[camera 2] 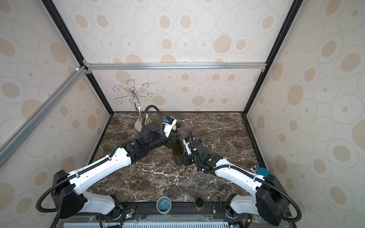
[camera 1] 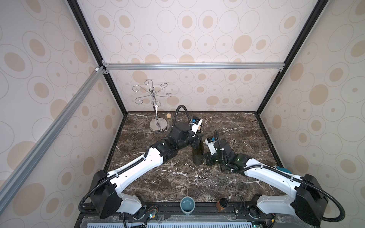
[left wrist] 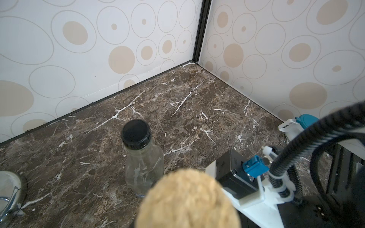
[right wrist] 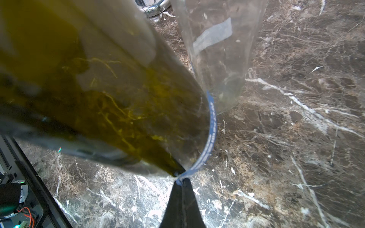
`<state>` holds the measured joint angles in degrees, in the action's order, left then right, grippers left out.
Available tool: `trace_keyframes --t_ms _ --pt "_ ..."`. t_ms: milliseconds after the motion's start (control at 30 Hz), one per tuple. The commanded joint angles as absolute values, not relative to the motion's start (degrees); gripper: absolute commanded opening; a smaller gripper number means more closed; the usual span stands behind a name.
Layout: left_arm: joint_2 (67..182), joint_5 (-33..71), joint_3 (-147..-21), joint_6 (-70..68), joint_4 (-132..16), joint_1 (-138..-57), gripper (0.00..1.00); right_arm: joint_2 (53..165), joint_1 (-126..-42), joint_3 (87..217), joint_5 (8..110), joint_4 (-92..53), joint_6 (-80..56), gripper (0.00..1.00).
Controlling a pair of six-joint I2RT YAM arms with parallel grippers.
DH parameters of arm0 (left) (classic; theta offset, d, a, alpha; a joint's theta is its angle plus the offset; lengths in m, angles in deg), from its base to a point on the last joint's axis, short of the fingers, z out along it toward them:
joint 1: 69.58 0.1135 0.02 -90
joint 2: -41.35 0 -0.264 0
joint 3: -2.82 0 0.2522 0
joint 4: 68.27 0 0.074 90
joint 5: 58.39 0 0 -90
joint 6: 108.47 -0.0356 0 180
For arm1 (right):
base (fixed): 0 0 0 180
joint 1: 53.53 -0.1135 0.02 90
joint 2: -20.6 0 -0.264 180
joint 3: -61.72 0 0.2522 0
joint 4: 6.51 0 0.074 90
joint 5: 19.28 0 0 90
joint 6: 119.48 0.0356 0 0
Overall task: Remove the label from the bottle
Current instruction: Tear open the label from the bottle.
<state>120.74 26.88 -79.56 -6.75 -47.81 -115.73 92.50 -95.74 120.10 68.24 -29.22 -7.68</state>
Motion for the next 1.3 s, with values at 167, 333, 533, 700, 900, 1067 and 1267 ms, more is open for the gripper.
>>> trace_keyframes --t_ms 167,333,533,700,900,1067,1267 --pt "120.19 25.27 -82.22 -6.32 -47.93 -116.34 0.12 91.09 -93.97 119.07 66.33 -27.57 -7.25 0.00" --pt "120.28 25.19 -82.41 -6.49 -47.83 -116.34 0.12 90.85 -92.66 118.10 64.25 -26.29 -6.55 0.00" --pt "120.53 25.11 -82.57 -6.54 -47.83 -116.34 0.12 90.83 -91.58 117.43 62.07 -25.62 -6.45 0.00" --pt "120.71 24.95 -82.66 -6.47 -47.83 -116.34 0.12 90.83 -91.08 117.06 60.81 -25.37 -6.62 0.00" --pt "120.81 24.76 -82.60 -6.53 -47.48 -116.34 0.12 90.75 -90.65 116.72 60.02 -25.46 -6.80 0.00" --pt "120.21 24.67 -81.96 -6.55 -47.51 -116.34 0.12 90.78 -90.42 117.21 59.83 -25.80 -6.81 0.00" --pt "120.73 24.63 -82.44 -6.89 -47.14 -116.34 0.12 90.39 -90.26 117.06 59.73 -26.51 -6.73 0.00"
